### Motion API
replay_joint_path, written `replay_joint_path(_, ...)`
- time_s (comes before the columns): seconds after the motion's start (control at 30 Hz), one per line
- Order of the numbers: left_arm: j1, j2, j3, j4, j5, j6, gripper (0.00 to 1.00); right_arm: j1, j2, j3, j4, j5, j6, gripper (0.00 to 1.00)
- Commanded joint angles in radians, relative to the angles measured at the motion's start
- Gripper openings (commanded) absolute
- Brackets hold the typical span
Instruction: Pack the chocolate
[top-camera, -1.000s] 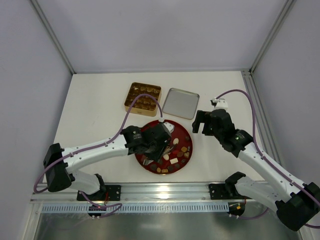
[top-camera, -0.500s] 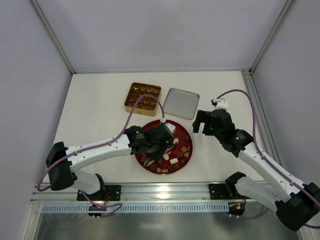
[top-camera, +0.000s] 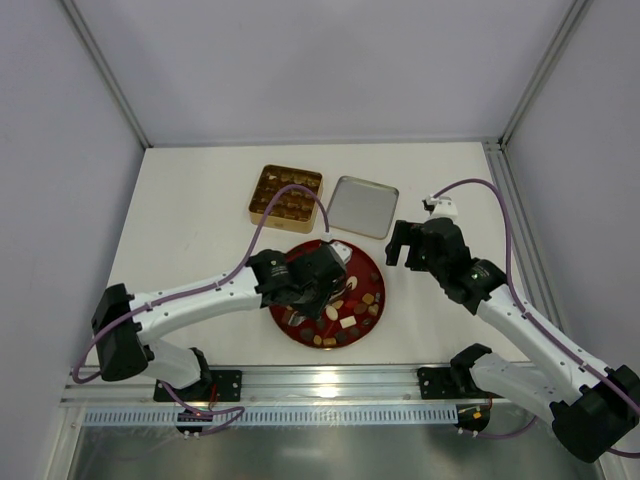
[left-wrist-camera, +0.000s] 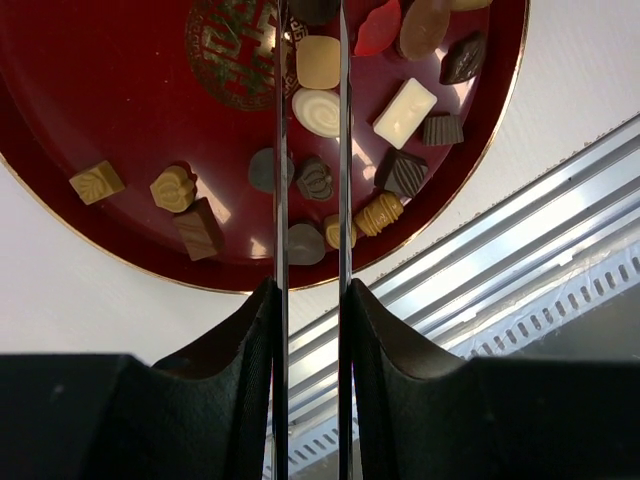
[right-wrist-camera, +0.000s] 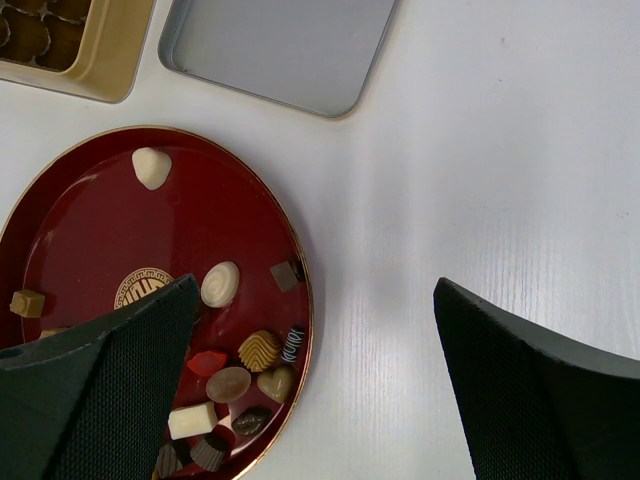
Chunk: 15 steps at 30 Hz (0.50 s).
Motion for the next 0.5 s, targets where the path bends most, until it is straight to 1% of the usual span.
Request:
replay_joint_path(0.0,0.002,-0.047,0.056,-0.015,-0.055,0.011,0.28,-0.004,-0.020,0.000,0.034,-0.006,0.000,1.00)
replay_joint_path(0.3,0.029,-0.082,0.067,-0.041,-0.080,0.020,0.27,-0.004,-0.023,-0.002,0.034,-0.010,0.001,1.00)
replay_joint_path(0.47,0.066,-0.101,0.075,-0.044,-0.084,0.032,0.28,-0.004,-0.021,0.000,0.034,-0.010,0.001,1.00)
